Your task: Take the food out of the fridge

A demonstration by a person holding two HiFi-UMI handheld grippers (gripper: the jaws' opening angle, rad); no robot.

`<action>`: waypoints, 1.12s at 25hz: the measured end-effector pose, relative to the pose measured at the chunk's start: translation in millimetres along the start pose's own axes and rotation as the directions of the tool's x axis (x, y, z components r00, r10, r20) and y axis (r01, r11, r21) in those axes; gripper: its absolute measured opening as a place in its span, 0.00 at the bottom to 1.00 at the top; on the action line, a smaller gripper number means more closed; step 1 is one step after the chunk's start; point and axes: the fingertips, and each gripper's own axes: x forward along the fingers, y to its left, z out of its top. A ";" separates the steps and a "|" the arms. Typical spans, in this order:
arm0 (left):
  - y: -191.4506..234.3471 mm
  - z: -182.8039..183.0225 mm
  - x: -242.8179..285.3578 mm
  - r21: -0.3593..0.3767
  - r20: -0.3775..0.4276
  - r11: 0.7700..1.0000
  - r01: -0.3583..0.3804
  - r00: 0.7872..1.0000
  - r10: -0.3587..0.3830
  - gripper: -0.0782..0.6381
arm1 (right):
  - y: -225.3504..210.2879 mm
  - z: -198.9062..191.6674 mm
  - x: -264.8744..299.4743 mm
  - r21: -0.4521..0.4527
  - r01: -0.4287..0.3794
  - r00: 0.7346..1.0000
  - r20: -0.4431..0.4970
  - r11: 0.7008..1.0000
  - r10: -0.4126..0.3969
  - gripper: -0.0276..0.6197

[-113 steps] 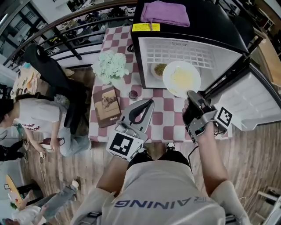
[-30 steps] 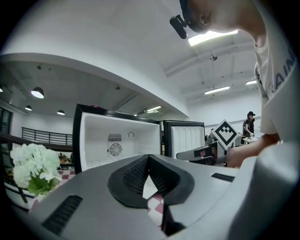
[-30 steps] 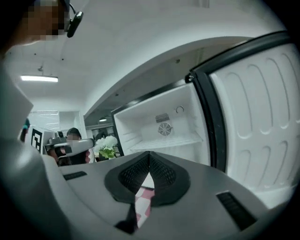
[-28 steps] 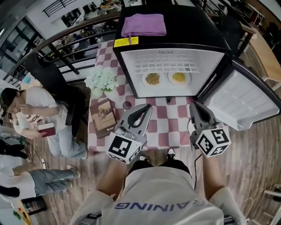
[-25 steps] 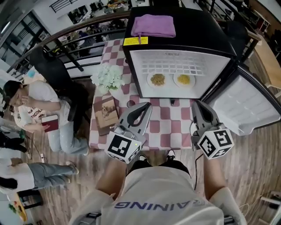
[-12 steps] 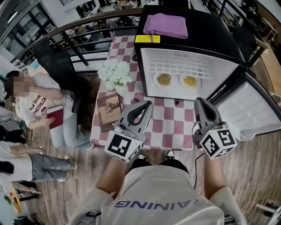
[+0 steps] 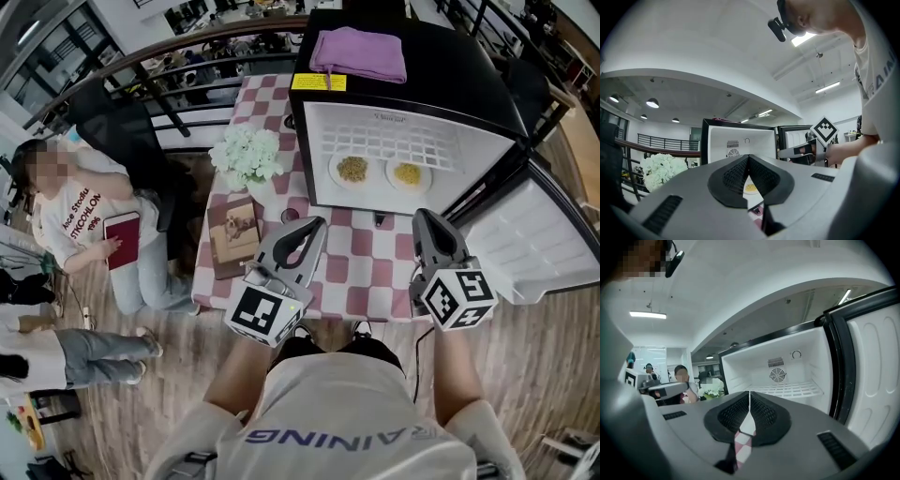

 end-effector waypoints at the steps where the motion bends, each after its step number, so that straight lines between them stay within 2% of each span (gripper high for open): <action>1: 1.3 -3.4 -1.1 -0.004 -0.005 1.000 -0.006 1.000 0.006 0.12 | -0.9 -8.1 6.0 -0.001 0.003 1.000 -0.026 1.000 -0.003 0.08; 3: 5.0 -13.7 -4.3 -0.016 -0.023 1.000 -0.019 1.000 0.019 0.12 | -0.9 -27.4 19.8 0.034 -0.007 0.997 -0.081 0.999 0.010 0.10; 5: 9.9 -23.9 -7.4 -0.033 -0.034 0.999 -0.033 0.999 0.032 0.12 | -1.2 -49.2 35.7 0.121 -0.024 0.990 -0.134 0.992 0.041 0.20; 6: 12.6 -27.9 -8.5 -0.041 -0.034 0.998 -0.042 0.999 0.040 0.12 | -2.8 -60.1 44.1 0.179 -0.027 0.986 -0.157 0.984 0.056 0.22; 10: 18.3 -43.2 -10.9 -0.060 -0.049 0.996 -0.071 0.996 0.068 0.12 | -17.1 -93.6 73.1 0.395 -0.004 0.974 -0.207 0.919 0.093 0.28; 12: 17.8 -50.4 -10.8 -0.066 -0.062 0.995 -0.078 0.995 0.074 0.12 | -26.6 -107.0 86.2 0.491 0.025 0.974 -0.209 0.871 0.090 0.29; 16: 19.4 -70.5 -12.0 -0.077 -0.089 0.992 -0.105 0.991 0.098 0.12 | -40.3 -137.5 118.8 0.678 0.084 0.977 -0.201 0.730 0.075 0.29; 21: 24.4 -88.3 -6.6 -0.075 -0.093 0.988 -0.132 0.988 0.125 0.12 | -64.5 -172.2 163.0 0.812 0.156 0.972 -0.227 0.563 0.059 0.29; 23: 26.8 -95.0 -7.9 -0.073 -0.104 0.987 -0.143 0.985 0.135 0.12 | -71.9 -185.0 174.3 0.833 0.186 0.967 -0.248 0.520 0.051 0.29; 28: 31.5 -108.8 -6.6 -0.027 -0.128 0.989 -0.148 0.981 0.143 0.12 | -87.4 -202.5 199.3 0.862 0.228 0.960 -0.277 0.453 0.043 0.29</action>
